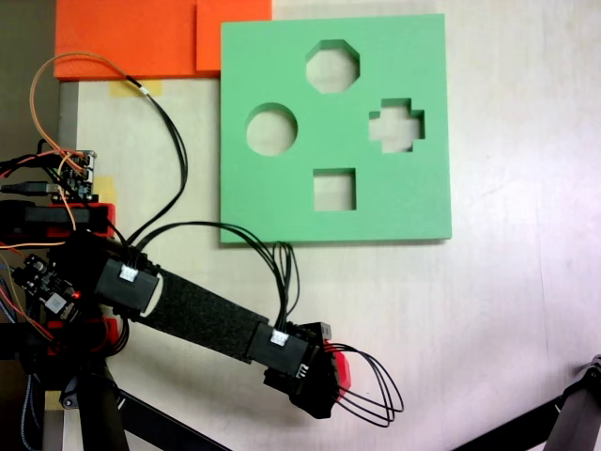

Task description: Put the octagonal pillar block into the corresponding hole

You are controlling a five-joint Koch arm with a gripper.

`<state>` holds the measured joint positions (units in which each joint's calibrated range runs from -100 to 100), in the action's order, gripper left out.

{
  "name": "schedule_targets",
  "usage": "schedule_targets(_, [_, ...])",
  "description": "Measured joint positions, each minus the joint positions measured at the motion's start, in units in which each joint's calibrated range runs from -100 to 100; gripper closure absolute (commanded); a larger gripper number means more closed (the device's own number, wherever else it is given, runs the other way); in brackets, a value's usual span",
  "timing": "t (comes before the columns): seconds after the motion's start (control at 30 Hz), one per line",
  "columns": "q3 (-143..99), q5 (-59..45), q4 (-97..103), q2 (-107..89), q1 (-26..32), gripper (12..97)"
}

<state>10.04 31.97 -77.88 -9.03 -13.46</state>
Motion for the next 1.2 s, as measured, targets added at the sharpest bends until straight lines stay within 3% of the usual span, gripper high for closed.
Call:
schedule_targets(0.33, [-0.10, 0.05, 0.00, -0.55, -0.34, 70.6])
schedule_targets(0.47, [-0.10, 0.05, 0.00, -1.37, -1.03, 78.7])
schedule_targets(1.2, [2.55, 0.00, -4.99, -6.70, -1.76, 78.7])
